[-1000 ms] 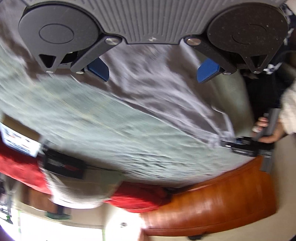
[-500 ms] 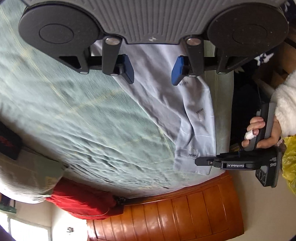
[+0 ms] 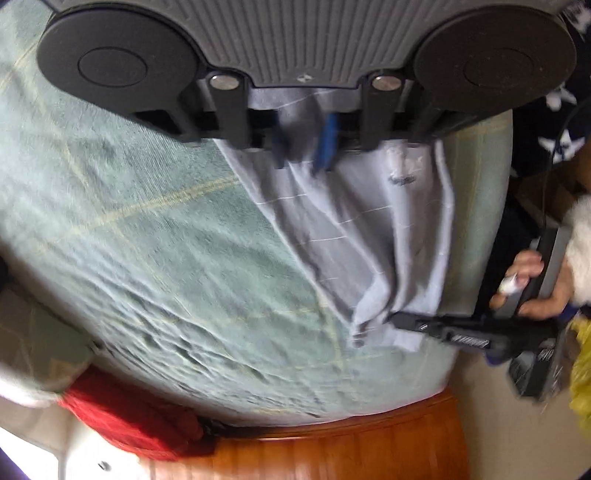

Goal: Fold clothes
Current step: 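Lay the trouser leg down with the left gripper while the right gripper presses the fold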

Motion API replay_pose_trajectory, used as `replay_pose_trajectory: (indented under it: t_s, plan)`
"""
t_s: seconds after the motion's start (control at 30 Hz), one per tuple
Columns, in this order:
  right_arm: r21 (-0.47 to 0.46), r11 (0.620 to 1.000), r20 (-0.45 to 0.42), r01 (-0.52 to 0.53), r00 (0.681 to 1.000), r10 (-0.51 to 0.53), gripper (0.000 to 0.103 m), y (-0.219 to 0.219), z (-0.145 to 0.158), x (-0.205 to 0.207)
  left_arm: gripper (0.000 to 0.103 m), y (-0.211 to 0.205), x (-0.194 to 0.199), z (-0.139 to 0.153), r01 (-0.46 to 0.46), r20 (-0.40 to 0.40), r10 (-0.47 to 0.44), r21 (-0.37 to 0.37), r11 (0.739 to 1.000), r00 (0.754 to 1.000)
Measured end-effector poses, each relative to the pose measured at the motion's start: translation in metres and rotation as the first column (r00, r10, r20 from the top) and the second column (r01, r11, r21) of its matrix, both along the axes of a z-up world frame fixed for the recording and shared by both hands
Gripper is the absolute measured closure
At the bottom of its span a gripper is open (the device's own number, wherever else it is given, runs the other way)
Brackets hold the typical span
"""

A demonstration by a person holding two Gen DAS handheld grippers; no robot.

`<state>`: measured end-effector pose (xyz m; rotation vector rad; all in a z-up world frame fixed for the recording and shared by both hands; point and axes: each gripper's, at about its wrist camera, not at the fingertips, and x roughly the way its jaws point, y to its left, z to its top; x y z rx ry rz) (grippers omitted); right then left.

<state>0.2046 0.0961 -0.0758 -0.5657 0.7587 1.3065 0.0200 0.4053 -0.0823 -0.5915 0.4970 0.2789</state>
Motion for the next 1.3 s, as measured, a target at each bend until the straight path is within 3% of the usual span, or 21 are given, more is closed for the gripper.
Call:
replay_pose_trajectory:
  t_s: [0.23, 0.37, 0.43, 0.6, 0.67, 0.77, 0.83, 0.87, 0.9, 0.93, 1.07, 1.2, 1.3]
  plan:
    - [0.056, 0.994, 0.049, 0.090, 0.995, -0.092, 0.095, -0.005, 0.019, 0.020, 0.097, -0.006, -0.003, 0.016, 0.014, 0.052, -0.015, 0.021, 1.000, 0.999]
    - [0.024, 0.993, 0.074, 0.116, 0.990, -0.118, 0.095, -0.004, 0.012, 0.026, 0.097, -0.003, 0.001, -0.001, -0.007, -0.010, 0.007, -0.001, 1.000, 1.000]
    - [-0.014, 0.990, 0.100, 0.138, 0.986, -0.136, 0.093, 0.000, 0.004, 0.026, 0.096, 0.000, -0.003, -0.007, -0.009, 0.013, 0.010, -0.041, 0.999, 1.000]
    - [0.055, 0.991, 0.150, 0.122, 0.980, -0.129, 0.079, -0.004, 0.025, 0.003, 0.095, 0.002, -0.002, -0.005, 0.002, -0.002, -0.002, -0.044, 0.999, 1.000]
    - [0.090, 0.994, 0.137, 0.063, 0.988, -0.075, 0.062, -0.005, 0.037, -0.016, 0.095, 0.000, 0.002, -0.002, 0.005, -0.021, -0.005, -0.028, 1.000, 1.000]
    - [0.077, 0.996, 0.070, -0.052, 0.996, 0.047, 0.055, -0.002, 0.038, -0.041, 0.094, -0.004, 0.008, 0.002, 0.010, -0.058, -0.010, 0.003, 1.000, 0.998]
    - [0.030, 0.994, 0.061, -0.103, 0.993, 0.101, 0.056, 0.004, 0.027, -0.056, 0.092, -0.005, 0.010, 0.005, 0.012, -0.081, -0.011, 0.012, 1.000, 0.997]
    - [0.003, 0.992, 0.076, -0.123, 0.990, 0.122, 0.061, 0.008, 0.020, -0.062, 0.091, -0.004, 0.011, 0.006, 0.013, -0.090, -0.012, 0.010, 1.000, 0.996]
    - [-0.027, 0.991, 0.112, -0.132, 0.985, 0.134, 0.073, 0.011, 0.013, -0.068, 0.090, -0.004, 0.012, 0.007, 0.014, -0.095, -0.014, 0.005, 1.000, 0.995]
    - [-0.054, 0.990, 0.139, -0.132, 0.981, 0.138, 0.099, 0.012, 0.008, -0.073, 0.085, -0.003, 0.013, 0.008, 0.016, -0.099, -0.016, 0.000, 1.000, 0.995]
    - [-0.037, 0.986, 0.069, -0.163, 0.984, 0.166, 0.100, 0.007, 0.014, -0.078, 0.073, -0.006, 0.013, 0.011, 0.035, -0.096, -0.036, -0.004, 0.999, 0.995]
    - [-0.033, 0.971, -0.089, -0.238, 0.968, 0.234, 0.098, 0.010, 0.017, -0.082, 0.065, -0.012, 0.014, 0.013, 0.050, -0.104, -0.047, 0.023, 0.999, 0.993]
    - [-0.081, 0.967, -0.093, -0.240, 0.968, 0.233, 0.092, 0.016, 0.010, -0.081, 0.065, -0.015, 0.015, 0.013, 0.056, -0.110, -0.051, 0.043, 0.997, 0.993]
